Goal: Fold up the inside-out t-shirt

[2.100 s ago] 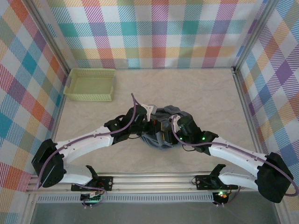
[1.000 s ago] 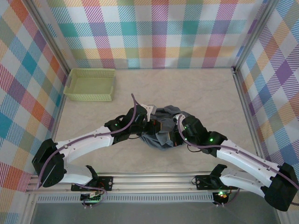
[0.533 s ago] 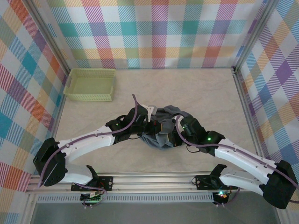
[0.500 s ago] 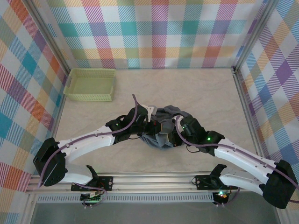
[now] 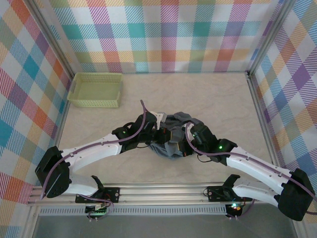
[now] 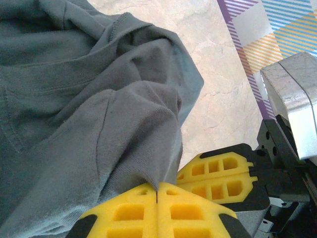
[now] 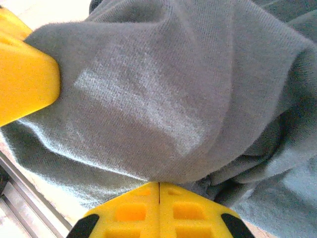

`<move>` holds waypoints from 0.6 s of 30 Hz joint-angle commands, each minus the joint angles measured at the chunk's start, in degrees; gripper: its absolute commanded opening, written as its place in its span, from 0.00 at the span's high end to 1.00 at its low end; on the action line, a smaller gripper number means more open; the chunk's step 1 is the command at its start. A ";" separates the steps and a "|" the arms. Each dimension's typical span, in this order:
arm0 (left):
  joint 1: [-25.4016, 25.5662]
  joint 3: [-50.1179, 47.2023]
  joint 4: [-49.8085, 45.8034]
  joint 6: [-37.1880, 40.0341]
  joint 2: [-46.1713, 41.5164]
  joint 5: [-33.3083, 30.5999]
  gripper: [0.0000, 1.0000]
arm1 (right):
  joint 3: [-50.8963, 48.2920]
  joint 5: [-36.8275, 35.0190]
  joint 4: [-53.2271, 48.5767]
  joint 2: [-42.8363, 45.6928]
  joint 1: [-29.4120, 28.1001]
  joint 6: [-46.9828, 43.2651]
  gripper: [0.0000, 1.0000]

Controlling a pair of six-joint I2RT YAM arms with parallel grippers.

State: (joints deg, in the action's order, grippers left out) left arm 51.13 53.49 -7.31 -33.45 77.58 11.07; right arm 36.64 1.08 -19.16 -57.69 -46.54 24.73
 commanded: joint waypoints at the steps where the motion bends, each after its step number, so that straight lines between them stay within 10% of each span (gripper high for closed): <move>1: 0.03 0.43 0.17 0.26 0.07 0.04 1.00 | 0.14 -0.10 -1.08 1.44 -0.29 -0.12 1.00; 5: 0.03 0.78 -0.58 0.49 0.46 -0.22 0.98 | 1.89 -1.23 -4.67 4.11 -0.36 0.05 1.00; 18: -2.02 5.73 -12.40 3.18 1.57 -9.58 0.42 | 7.26 -10.69 -26.81 14.28 -0.85 8.36 1.00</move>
State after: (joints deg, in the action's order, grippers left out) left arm 50.61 55.77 -13.06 -31.62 78.28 6.98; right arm 39.31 -5.98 -36.14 -44.95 -46.98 28.23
